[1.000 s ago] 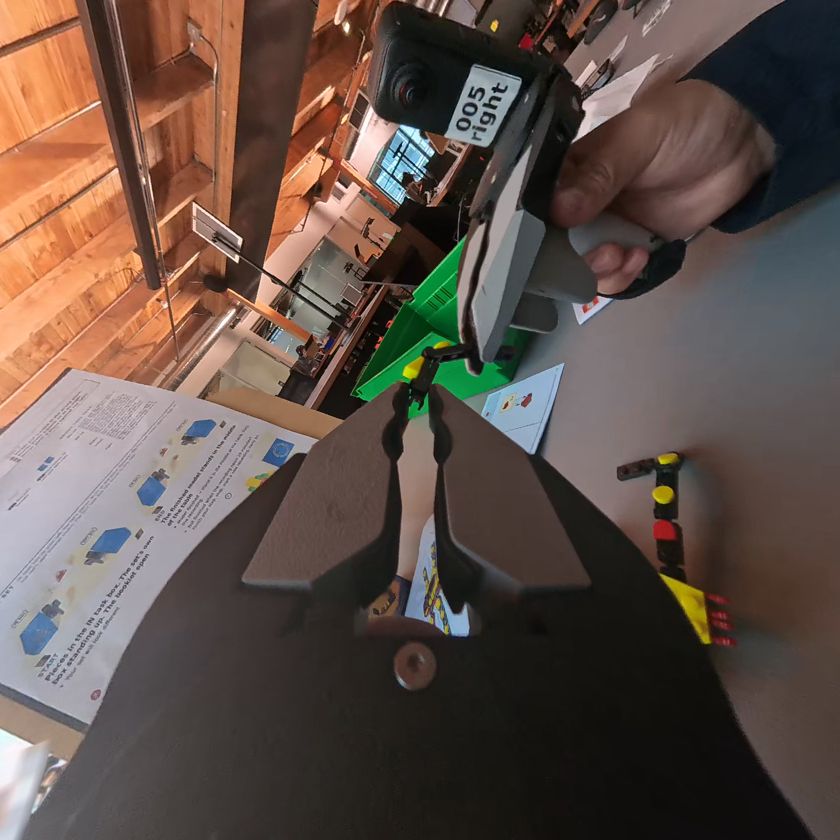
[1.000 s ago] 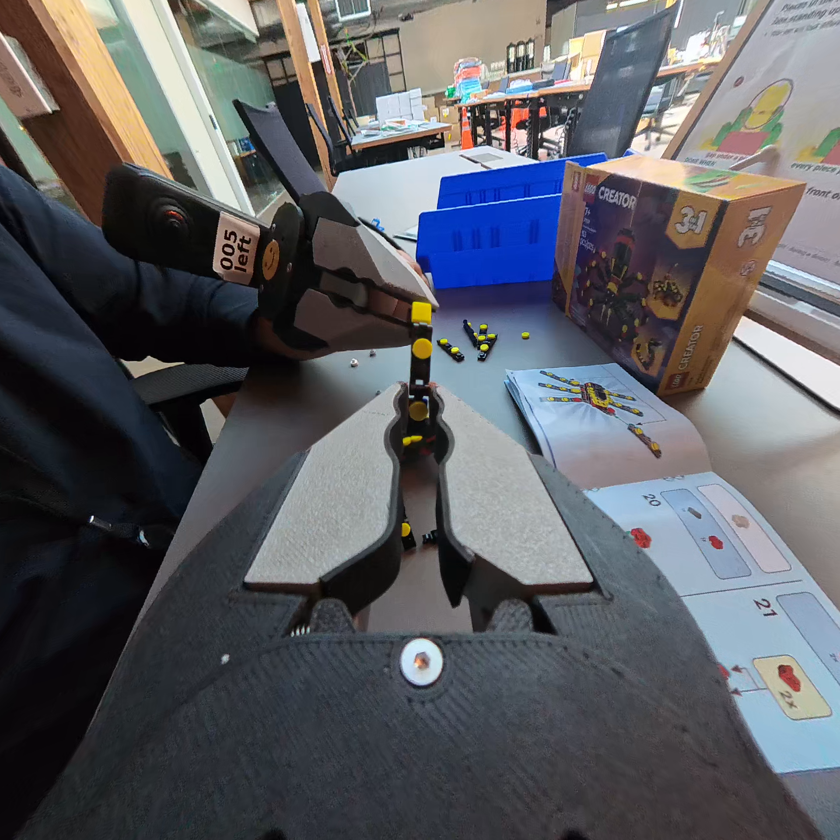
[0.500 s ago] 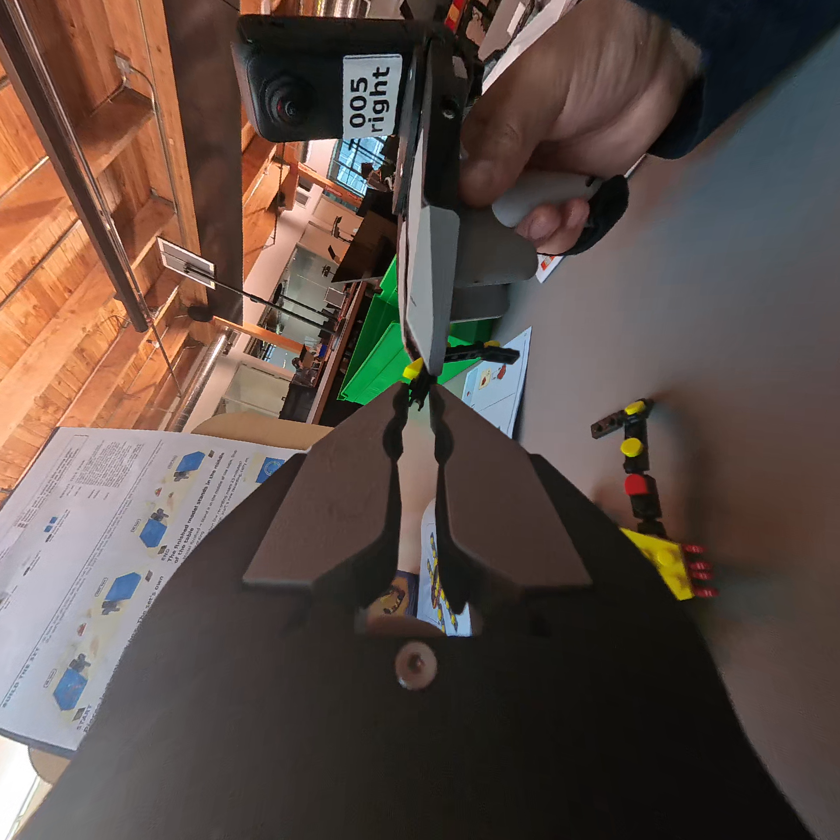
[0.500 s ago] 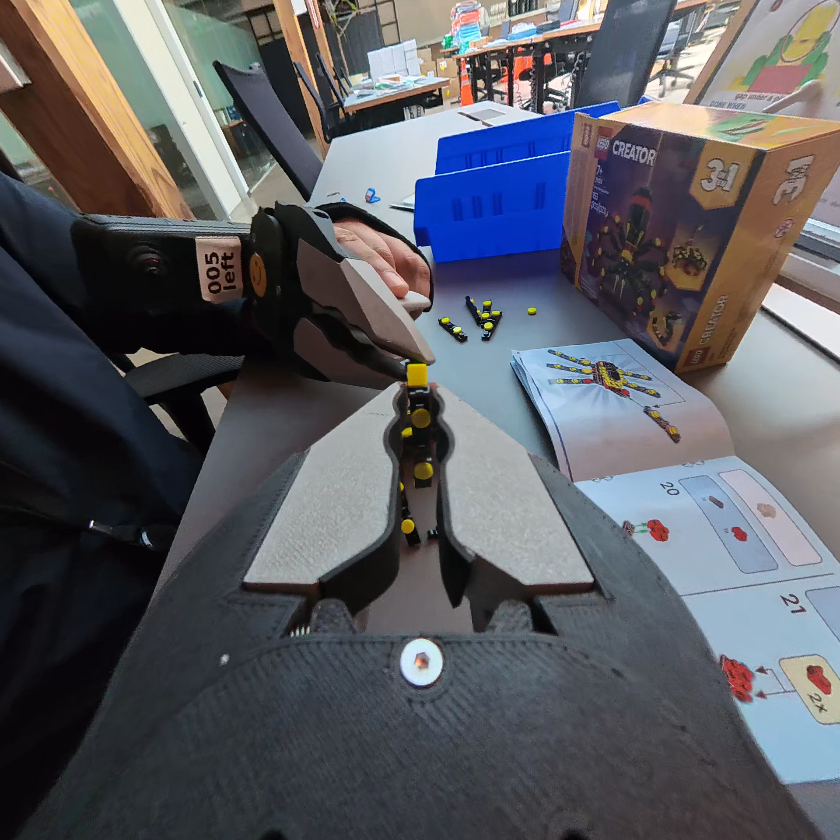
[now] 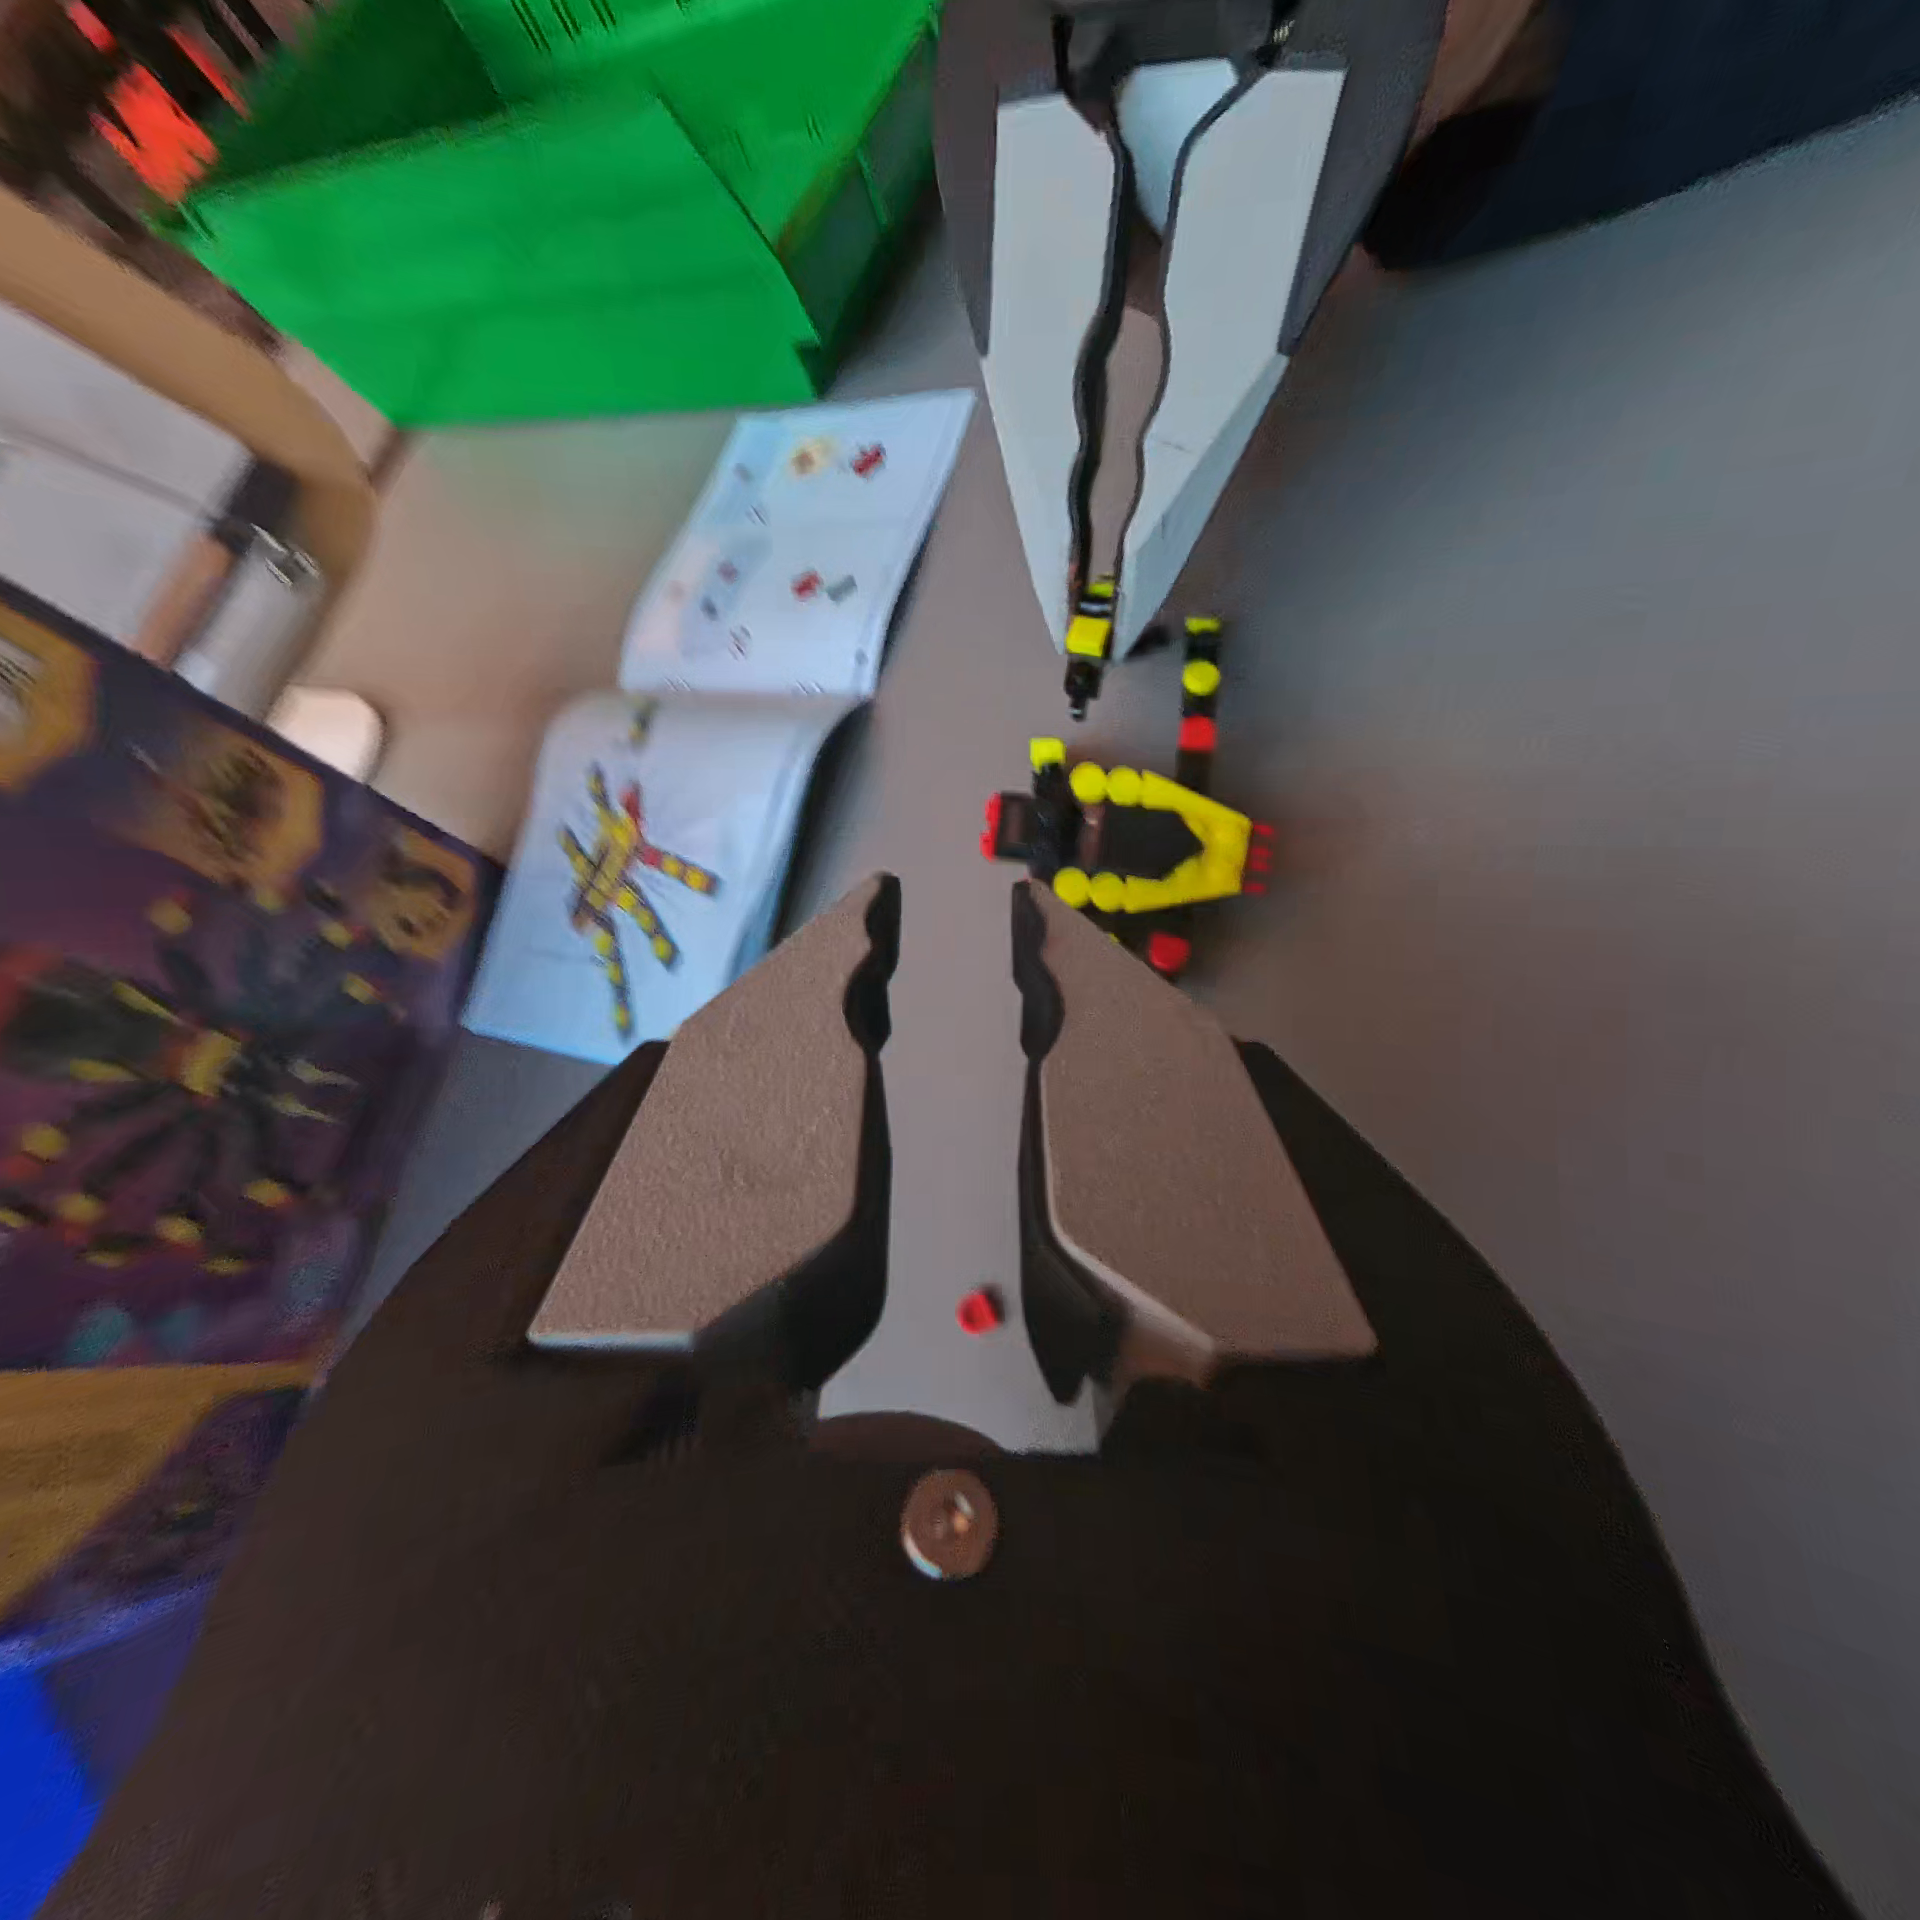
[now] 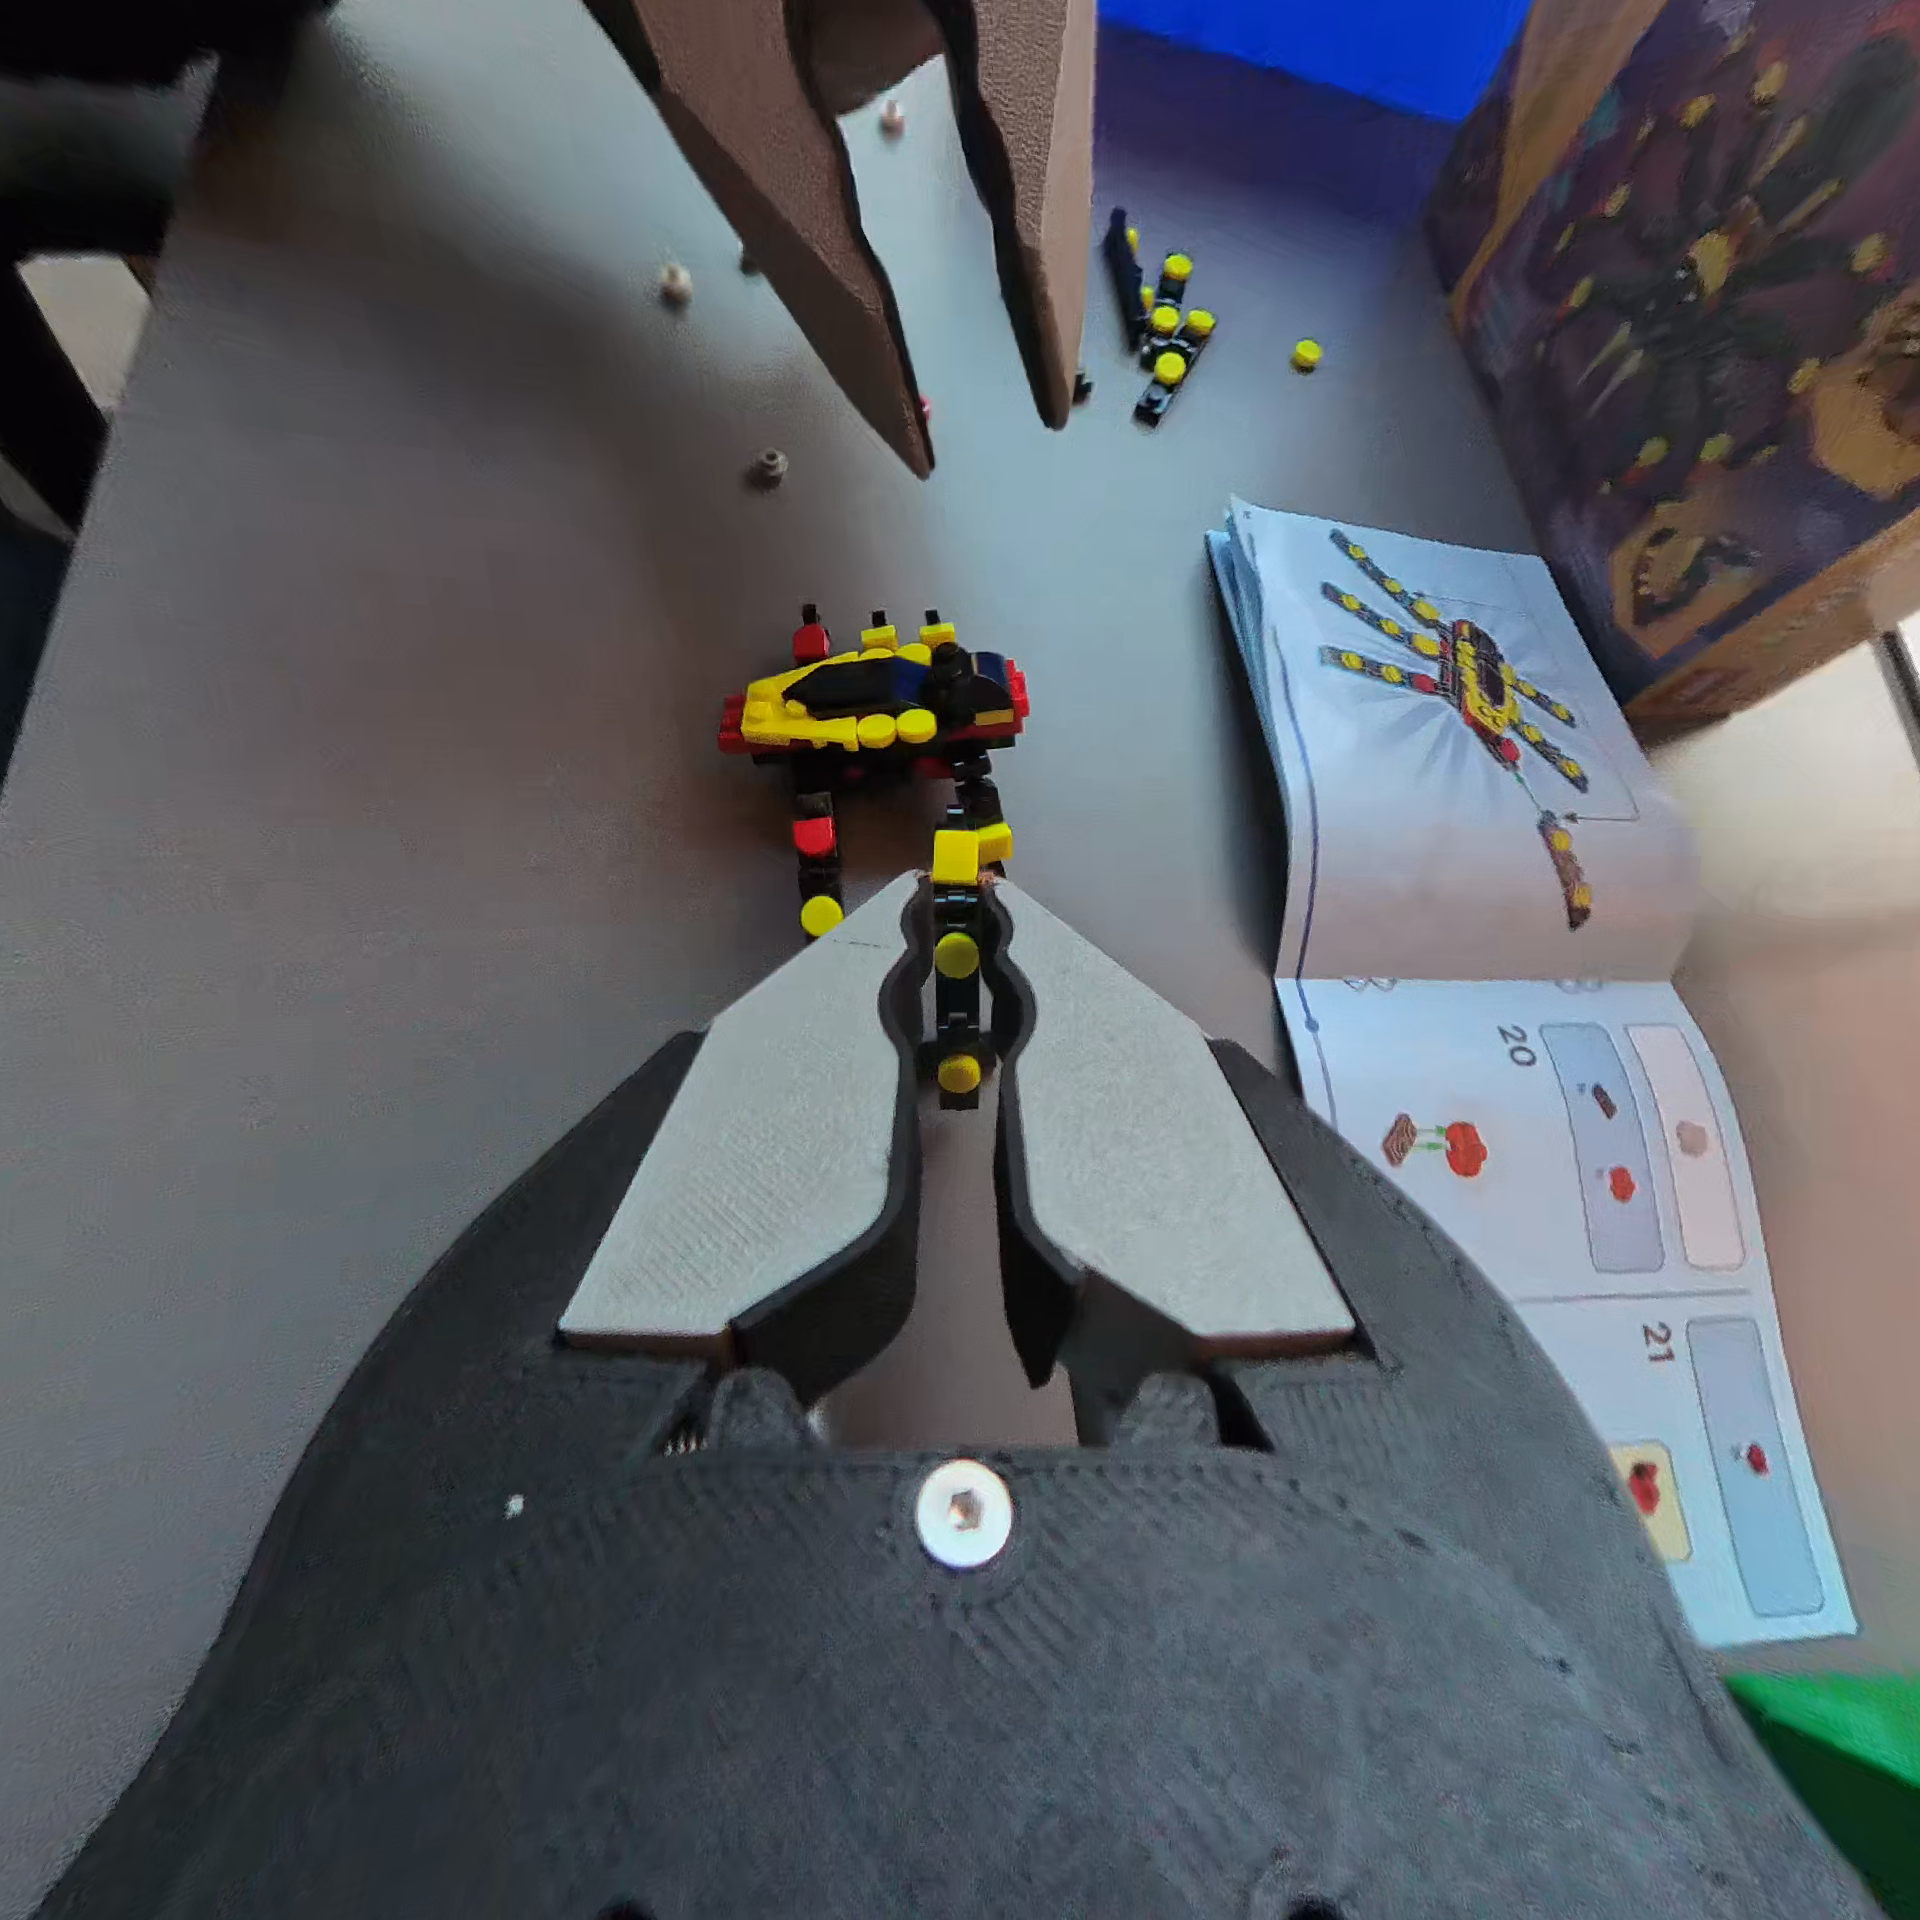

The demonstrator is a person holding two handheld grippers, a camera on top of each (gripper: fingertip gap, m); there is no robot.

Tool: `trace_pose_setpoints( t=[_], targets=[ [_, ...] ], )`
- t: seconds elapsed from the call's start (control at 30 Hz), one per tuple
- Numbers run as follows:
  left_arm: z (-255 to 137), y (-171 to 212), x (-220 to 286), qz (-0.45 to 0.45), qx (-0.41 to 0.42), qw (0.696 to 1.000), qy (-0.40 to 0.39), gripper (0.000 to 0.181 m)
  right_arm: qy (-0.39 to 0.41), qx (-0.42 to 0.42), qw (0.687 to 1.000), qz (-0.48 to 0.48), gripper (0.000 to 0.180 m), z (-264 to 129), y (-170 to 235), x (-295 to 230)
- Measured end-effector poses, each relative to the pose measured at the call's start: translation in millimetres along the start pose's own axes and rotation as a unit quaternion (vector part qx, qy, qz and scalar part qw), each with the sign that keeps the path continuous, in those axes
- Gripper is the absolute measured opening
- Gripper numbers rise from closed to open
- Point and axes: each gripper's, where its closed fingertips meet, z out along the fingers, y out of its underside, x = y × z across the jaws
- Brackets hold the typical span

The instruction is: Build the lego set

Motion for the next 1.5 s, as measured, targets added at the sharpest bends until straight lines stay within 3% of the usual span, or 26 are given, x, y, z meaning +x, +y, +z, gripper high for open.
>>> trace_pose_setpoints(
  t=[0.13, 0.37, 0.67, 0.83, 0.97, 1.13, 1.5],
  targets=[
    [9.0, 26.3, 16.5, -0.081, -0.036, 0.994, 0.068, 0.028, -0.037, -0.015, 0.999, -0.019, 0.005, 12.2, 2.4, -8.5],
    [28.7, 38.3, 29.8, -0.090, -0.065, 0.987, 0.119, 0.026, -0.034, 0.000, 0.999, -0.039, 0.005, 12.7, -0.1, -9.3],
    [24.2, 18.3, 32.7, -0.160, -0.009, 0.971, 0.178, 0.027, -0.054, 0.029, 0.996, -0.057, 0.005, 9.7, -1.1, -16.9],
    [31.7, 19.1, 34.7, -0.157, -0.025, 0.969, 0.188, 0.025, -0.050, 0.039, 0.996, -0.056, 0.005, 7.0, -1.2, -14.9],
    [32.1, 19.7, 35.5, -0.161, -0.027, 0.967, 0.197, 0.014, -0.049, 0.046, 0.997, -0.046, 0.005, 5.6, -0.2, -12.9],
    [33.2, 21.2, 37.6, -0.163, -0.034, 0.964, 0.206, 0.020, -0.056, 0.048, 0.996, -0.053, 0.005, 6.3, -1.1, -16.1],
    [34.3, 21.2, 39.2, -0.152, -0.034, 0.965, 0.211, 0.015, -0.074, 0.050, 0.994, -0.059, 0.005, 6.9, -1.2, -18.4]
  ],
)
